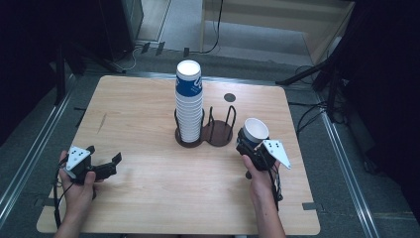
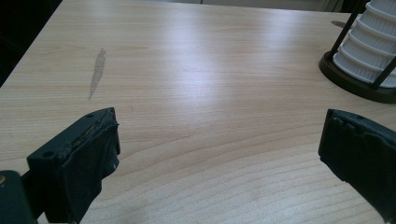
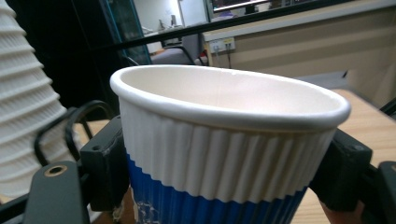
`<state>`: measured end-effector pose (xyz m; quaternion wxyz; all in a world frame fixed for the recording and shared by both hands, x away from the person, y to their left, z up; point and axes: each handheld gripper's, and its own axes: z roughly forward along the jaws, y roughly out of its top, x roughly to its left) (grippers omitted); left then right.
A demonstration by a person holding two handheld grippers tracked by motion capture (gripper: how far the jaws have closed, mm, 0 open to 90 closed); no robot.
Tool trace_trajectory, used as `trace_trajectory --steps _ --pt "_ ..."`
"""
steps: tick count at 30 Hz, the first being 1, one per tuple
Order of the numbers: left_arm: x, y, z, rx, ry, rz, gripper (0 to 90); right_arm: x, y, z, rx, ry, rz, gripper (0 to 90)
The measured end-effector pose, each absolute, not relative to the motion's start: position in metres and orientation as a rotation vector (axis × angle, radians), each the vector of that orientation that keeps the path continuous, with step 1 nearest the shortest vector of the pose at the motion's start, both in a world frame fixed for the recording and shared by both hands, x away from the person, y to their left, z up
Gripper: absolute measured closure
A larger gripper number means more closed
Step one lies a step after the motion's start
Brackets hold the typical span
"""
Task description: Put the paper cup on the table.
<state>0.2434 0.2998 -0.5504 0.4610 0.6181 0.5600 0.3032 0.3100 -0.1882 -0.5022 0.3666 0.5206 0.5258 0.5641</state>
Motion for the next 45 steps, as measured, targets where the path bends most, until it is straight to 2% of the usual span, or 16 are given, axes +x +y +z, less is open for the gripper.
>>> trace_trajectory --steps 10,26,45 --pt "0.241 0.303 -0.551 1.477 1.384 0.736 0.0 0.326 -0.192 -0.503 1.323 1.349 1.389 19.9" --pt "0.244 0.302 -0.551 1.514 1.376 0.703 0.0 0.364 -0.202 -0.51 1.379 1.276 1.327 20.0" --pt "0.244 0.305 -0.551 1.511 1.362 0.672 0.0 0.38 -0.214 -0.526 1.472 1.21 1.258 19.6"
